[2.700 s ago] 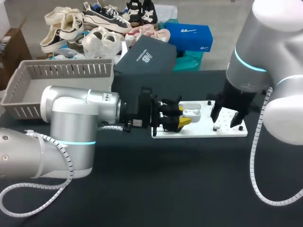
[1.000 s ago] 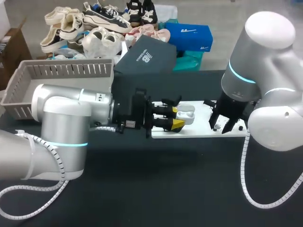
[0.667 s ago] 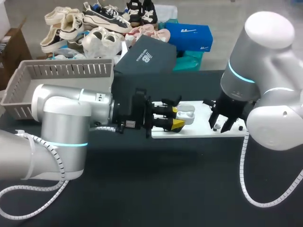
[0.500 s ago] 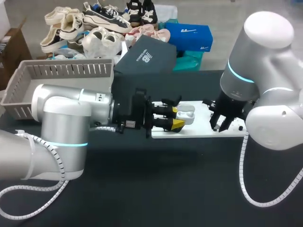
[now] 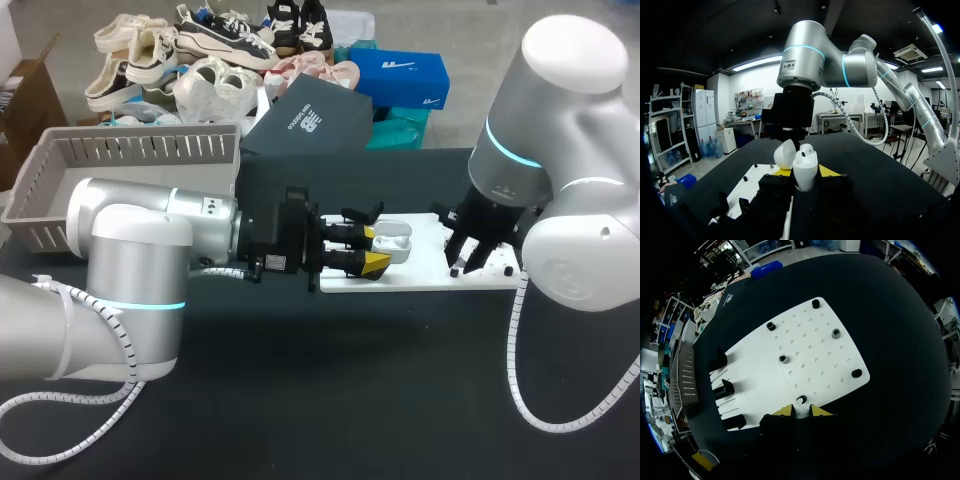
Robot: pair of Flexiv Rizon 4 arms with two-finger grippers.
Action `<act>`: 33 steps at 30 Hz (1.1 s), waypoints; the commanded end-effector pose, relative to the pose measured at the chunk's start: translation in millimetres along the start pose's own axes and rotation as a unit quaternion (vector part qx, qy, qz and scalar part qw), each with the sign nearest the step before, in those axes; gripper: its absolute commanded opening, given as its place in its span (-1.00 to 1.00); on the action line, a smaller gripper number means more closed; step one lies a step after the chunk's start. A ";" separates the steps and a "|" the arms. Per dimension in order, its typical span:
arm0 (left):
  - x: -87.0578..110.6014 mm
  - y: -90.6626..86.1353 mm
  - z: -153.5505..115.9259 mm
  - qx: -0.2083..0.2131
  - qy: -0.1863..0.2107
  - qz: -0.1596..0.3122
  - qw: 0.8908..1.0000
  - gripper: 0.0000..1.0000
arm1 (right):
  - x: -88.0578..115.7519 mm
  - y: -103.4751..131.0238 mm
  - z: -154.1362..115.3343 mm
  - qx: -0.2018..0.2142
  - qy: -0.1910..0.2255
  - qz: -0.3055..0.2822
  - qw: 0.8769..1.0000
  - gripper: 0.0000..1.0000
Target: Pick up each earbud case from the left stands, insert the matching earbuds, close the lid, and place the case in the box.
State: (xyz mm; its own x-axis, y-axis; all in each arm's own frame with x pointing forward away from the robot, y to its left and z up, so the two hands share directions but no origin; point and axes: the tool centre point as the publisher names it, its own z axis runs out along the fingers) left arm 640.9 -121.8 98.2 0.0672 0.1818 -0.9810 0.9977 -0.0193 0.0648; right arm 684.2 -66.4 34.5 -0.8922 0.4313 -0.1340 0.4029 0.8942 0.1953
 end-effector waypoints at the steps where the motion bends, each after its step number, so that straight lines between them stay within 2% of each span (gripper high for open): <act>1: 0.2 -1.6 0.0 -0.003 0.000 0.001 1.000 -1.00 | 6.4 -5.9 -15.5 -0.003 -0.011 0.000 1.000 -1.00; 7: 0.2 -1.6 0.0 -0.003 0.000 0.001 1.000 -1.00 | 11.5 -16.0 -49.4 0.000 -0.046 0.003 0.999 -1.00; 12: 0.2 -1.6 0.0 -0.003 0.000 0.001 1.000 -1.00 | 14.5 -22.2 -94.0 0.006 -0.088 0.007 0.996 -1.00; 16: 0.2 -1.6 0.0 -0.003 0.000 0.001 1.000 -1.00 | 23.3 -17.1 -126.2 0.004 -0.116 -0.014 0.993 -1.00; 20: 0.2 -1.6 0.0 -0.003 0.000 0.001 1.000 -1.00 | 37.7 -4.6 -154.2 -0.002 -0.126 -0.051 0.991 -1.00; 28: 0.2 -1.6 0.0 -0.003 0.000 0.001 1.000 -1.00 | 71.4 29.6 -191.8 -0.020 -0.100 -0.181 0.978 -1.00; 33: 0.2 -1.6 0.0 -0.003 0.000 0.001 1.000 -1.00 | 89.5 50.9 -199.9 -0.021 -0.065 -0.270 0.960 -1.00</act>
State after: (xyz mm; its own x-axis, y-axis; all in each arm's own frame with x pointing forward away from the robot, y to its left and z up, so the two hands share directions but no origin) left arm 640.8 -121.8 98.2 0.0673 0.1819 -0.9810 0.9977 -0.0191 0.0649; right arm 585.7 -13.0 215.4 -0.9115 0.0063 -0.4111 -0.0509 0.9905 0.1279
